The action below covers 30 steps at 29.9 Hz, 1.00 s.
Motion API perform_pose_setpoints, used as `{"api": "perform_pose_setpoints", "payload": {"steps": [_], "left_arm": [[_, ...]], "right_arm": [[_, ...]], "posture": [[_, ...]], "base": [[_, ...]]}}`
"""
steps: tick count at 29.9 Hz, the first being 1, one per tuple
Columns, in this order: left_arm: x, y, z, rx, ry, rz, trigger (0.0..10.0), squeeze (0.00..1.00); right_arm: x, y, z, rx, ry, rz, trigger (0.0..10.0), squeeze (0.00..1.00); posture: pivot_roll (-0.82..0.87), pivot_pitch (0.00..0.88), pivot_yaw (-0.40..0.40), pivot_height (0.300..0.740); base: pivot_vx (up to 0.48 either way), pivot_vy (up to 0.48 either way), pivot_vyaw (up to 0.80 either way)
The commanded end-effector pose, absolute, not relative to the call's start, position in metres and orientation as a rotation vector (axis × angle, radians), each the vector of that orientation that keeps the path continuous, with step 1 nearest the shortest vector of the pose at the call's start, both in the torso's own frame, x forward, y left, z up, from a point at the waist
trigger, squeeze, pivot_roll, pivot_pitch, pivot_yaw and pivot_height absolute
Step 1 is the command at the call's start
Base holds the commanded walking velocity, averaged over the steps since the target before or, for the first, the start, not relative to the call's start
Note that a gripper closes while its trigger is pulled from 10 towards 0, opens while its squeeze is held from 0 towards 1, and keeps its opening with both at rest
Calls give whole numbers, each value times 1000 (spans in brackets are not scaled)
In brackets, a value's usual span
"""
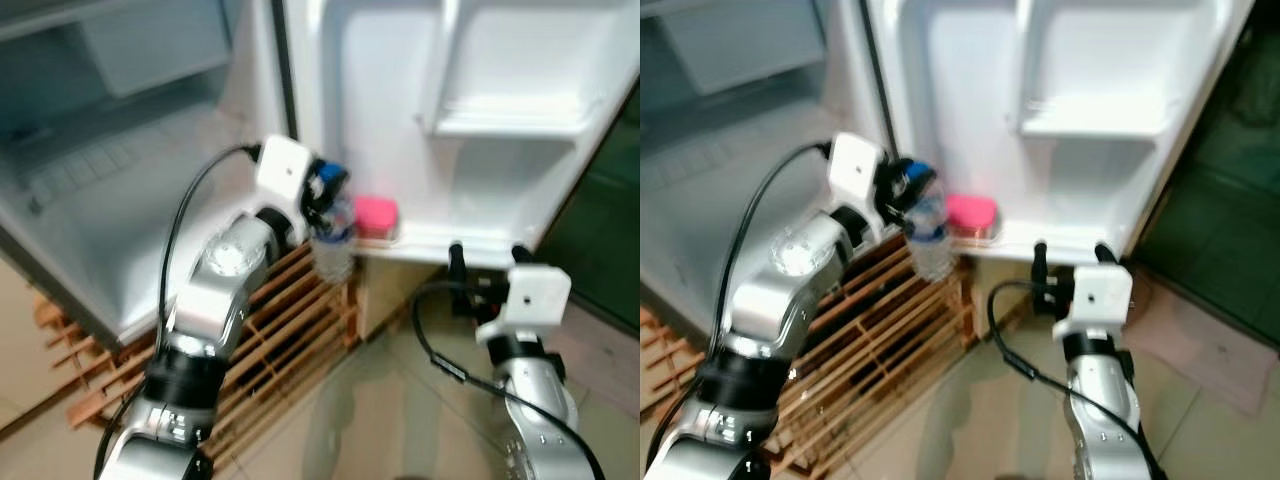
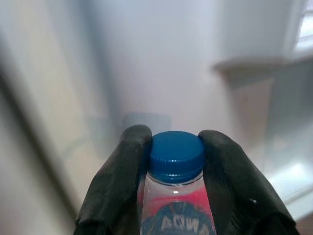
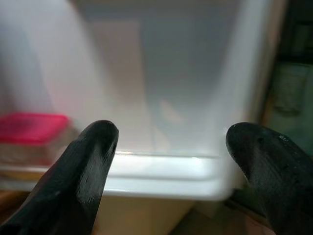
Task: Restocking fridge
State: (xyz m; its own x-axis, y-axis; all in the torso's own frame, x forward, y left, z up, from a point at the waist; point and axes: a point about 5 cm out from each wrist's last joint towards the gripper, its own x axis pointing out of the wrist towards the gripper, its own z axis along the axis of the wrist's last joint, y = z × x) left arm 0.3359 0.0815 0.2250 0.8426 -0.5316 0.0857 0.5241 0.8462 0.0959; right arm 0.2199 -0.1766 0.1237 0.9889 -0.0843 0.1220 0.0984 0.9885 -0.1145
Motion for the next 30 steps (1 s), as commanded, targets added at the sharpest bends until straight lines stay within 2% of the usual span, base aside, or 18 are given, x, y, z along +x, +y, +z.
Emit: {"api": "perform_pose_setpoints", "payload": {"steps": [1,7,11,20,25,30], "left_arm": [[333,77,255,50,-168,-638,10000,0],[334,66,289,-30,-181,-752,10000,0],[345,55,299,-36,-235,-728,10000,0],[357,20,294,-130,-279,-752,10000,0],[373,22,297,-179,-397,-601,10000,0],[380,29,296,-191,-437,-514,10000,0]], "right_arm": [[212,-178,123,-126,-105,-92,10000,0],[196,-183,114,-143,-61,-114,10000,0],[195,-177,113,-135,-59,-115,10000,0],[186,-167,112,-117,-53,-135,10000,0],[177,-167,113,-126,-43,-143,10000,0],[167,-168,112,-134,-26,-158,10000,0]], "posture": [[-237,0,97,740],[-250,0,123,740],[-254,8,140,740],[-296,42,180,740],[-334,74,186,740],[-354,95,196,740]], "base": [[0,0,0],[0,0,0],[0,0,0],[0,0,0],[0,0,0],[0,0,0]]}}
